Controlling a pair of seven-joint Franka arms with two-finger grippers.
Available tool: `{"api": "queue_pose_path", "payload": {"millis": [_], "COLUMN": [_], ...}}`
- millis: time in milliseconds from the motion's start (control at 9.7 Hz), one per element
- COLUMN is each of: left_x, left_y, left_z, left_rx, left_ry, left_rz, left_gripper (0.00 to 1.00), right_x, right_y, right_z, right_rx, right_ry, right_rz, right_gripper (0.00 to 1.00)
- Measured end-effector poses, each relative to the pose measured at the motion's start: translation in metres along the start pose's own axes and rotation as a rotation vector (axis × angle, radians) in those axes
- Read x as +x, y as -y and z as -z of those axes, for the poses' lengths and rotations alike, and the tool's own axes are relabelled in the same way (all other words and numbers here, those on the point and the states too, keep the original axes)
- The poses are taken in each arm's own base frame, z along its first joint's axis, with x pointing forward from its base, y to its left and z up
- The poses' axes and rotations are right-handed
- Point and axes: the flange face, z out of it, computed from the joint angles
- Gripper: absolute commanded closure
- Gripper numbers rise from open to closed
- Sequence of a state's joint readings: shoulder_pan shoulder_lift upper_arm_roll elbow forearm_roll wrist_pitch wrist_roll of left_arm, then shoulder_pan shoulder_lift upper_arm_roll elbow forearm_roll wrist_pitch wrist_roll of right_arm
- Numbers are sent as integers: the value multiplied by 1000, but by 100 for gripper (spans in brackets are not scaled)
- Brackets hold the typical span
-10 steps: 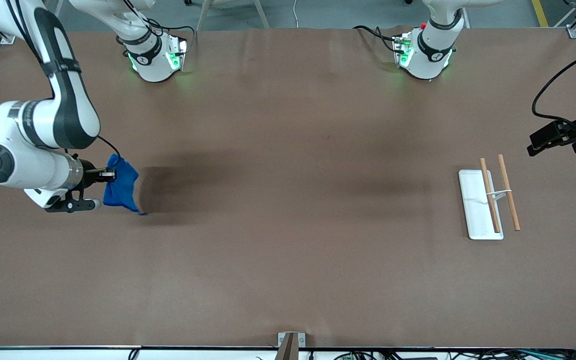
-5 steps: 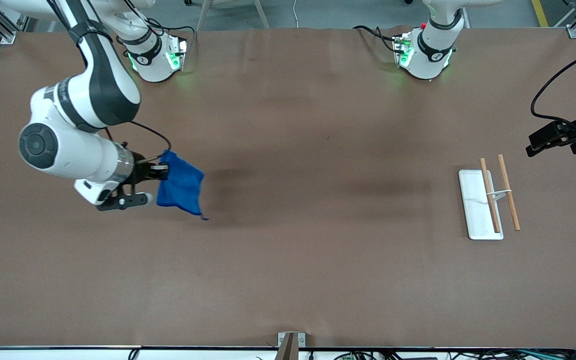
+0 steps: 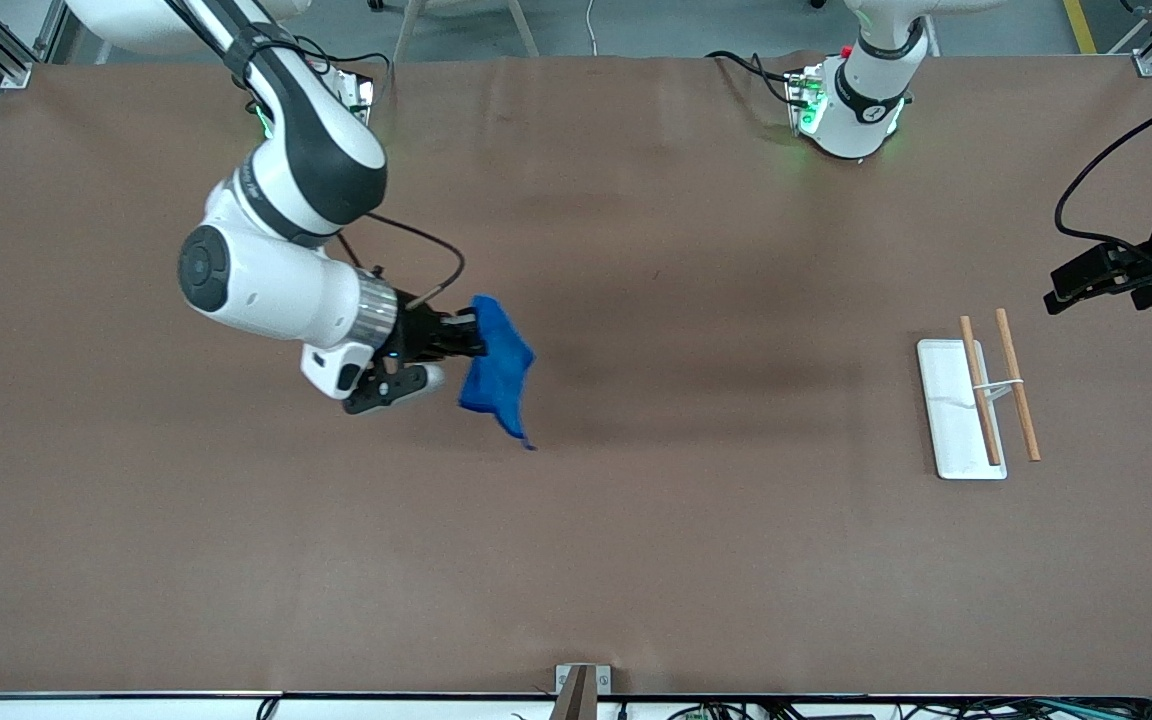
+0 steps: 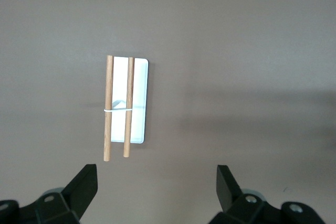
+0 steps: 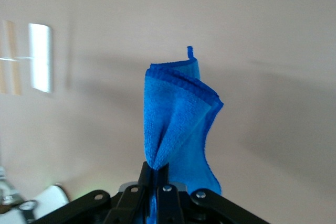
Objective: Right arm passes towel to left arm to hang
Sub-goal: 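Lift the blue towel with the right gripper toward the table middle, then hold the towel out with the right gripper while the left gripper reaches it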
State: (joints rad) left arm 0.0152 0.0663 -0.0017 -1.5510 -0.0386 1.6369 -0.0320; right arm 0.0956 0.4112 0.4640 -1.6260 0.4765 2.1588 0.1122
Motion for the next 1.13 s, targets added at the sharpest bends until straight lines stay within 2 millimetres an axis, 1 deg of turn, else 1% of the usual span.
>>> {"api": "queue_pose_path", "payload": {"millis": [103,206,412,515,619,825,928,1134], "left_x": [1,3,1,0,-1,-7,-11,-20], "left_y": [1,10,40,46,43,21,12,-2], "left_z": [-3,-5,-11,-18,-27,-54,-69,-100], "left_rx": [-33,-88,-174,-191,-211,-353,-437,-569], "left_ry": [7,11,35,46,63,108,136,205], "left_rz": [2,6,-19,-42,-79,-181,-205,-246], "left_gripper": [0,0,0,0,0,0,0,0], "right_x": [1,0,-3,-2,1,6,6,2], "right_y": [23,43,73,88,103,128,140,164], "right_z": [-15,-29,-57,-70,-80,-94,-96,-87], "right_rx": [80,161,308,369,421,511,551,643], "right_ry": [-18,-23,-26,-31,-38,-79,-89,-88], "right_rz": [-5,-25,-97,-126,-145,-194,-214,-259], "right_gripper": [100,100,100,99,100,99,100,99]}}
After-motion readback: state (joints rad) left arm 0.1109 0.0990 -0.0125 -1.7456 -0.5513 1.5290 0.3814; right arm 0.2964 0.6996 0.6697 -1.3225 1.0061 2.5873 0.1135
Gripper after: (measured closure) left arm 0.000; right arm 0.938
